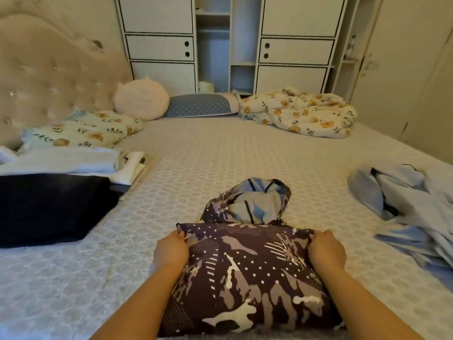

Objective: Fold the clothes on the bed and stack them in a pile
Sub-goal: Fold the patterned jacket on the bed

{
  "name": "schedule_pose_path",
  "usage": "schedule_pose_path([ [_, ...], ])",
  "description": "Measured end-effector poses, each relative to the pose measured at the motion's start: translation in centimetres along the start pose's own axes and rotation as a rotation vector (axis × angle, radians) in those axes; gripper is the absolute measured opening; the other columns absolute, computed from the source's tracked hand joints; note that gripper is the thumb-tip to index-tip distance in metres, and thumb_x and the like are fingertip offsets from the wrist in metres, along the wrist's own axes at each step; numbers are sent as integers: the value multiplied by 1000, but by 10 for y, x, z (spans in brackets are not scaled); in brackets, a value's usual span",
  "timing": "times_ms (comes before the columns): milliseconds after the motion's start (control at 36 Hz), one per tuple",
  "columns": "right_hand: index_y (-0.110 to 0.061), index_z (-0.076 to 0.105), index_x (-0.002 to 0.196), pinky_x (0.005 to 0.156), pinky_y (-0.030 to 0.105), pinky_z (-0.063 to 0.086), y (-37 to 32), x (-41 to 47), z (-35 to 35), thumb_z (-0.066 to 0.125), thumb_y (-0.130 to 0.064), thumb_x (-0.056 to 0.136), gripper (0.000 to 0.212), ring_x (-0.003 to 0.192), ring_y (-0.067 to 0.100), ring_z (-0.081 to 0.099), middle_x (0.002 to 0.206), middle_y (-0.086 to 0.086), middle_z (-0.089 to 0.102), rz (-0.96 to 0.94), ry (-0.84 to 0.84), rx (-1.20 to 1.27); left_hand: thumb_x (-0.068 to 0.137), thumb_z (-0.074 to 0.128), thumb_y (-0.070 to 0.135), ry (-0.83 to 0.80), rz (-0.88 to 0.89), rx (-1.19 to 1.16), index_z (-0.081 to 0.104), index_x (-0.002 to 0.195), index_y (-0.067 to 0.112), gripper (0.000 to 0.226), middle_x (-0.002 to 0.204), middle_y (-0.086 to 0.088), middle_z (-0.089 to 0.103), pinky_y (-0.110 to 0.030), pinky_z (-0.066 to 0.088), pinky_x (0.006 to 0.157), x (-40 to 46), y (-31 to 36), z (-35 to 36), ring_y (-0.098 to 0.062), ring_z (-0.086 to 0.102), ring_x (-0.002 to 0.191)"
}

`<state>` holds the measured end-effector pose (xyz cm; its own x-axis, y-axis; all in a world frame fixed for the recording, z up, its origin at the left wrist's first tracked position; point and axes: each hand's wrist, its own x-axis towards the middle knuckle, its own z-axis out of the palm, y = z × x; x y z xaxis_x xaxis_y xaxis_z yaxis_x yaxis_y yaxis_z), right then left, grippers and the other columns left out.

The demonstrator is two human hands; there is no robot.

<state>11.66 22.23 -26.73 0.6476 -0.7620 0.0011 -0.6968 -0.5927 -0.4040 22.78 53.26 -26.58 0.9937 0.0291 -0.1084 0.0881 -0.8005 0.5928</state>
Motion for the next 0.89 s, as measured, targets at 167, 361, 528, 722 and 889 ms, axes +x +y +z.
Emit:
schedule_pose_path([
  [167, -12, 63, 104, 68, 28, 40, -9, 24, -15, 44, -24, 98, 23, 85, 22, 54, 106, 5, 59, -18, -110, -227, 97, 45, 40, -19, 21, 227, 48, 124, 17, 35, 125, -11, 51, -37, 43, 83, 14, 8, -10, -28, 54, 106],
  [361, -7, 50, 133, 85, 34, 44, -36, 52, -20, 56, -36, 90, 52, 117, 32, 52, 133, 13, 52, -94, -64, 56, 95, 44, 43, 108, 322, 234, 44, 134, 20, 46, 133, -10, 46, -42, 43, 91, 15, 78, -1, -29, 46, 119],
  [528, -5, 34, 144, 80, 31, 38, -66, 82, -6, 54, -43, 93, 67, 123, 32, 47, 143, 15, 43, -41, -239, 227, 91, 50, 52, -3, 325, 262, 37, 139, 17, 60, 136, -11, 41, -40, 43, 88, 40, 115, 23, -31, 46, 121],
  [722, -9, 54, 69, 47, 26, 38, -86, 125, 10, 63, -35, 87, 32, 55, 20, 50, 61, 6, 52, -6, -289, 447, 93, 44, 26, -4, 191, 267, 52, 121, 20, 29, 112, -6, 59, -31, 40, 66, 96, 104, 50, -24, 58, 93],
  [889, -16, 58, 91, 49, 24, 32, -98, 143, 11, 55, -15, 88, 4, 62, 15, 47, 80, 4, 56, -130, -46, 468, 93, 50, 28, 115, 107, 3, 65, 100, 23, 18, 100, -4, 66, -27, 42, 62, 127, 121, 48, -23, 59, 81],
])
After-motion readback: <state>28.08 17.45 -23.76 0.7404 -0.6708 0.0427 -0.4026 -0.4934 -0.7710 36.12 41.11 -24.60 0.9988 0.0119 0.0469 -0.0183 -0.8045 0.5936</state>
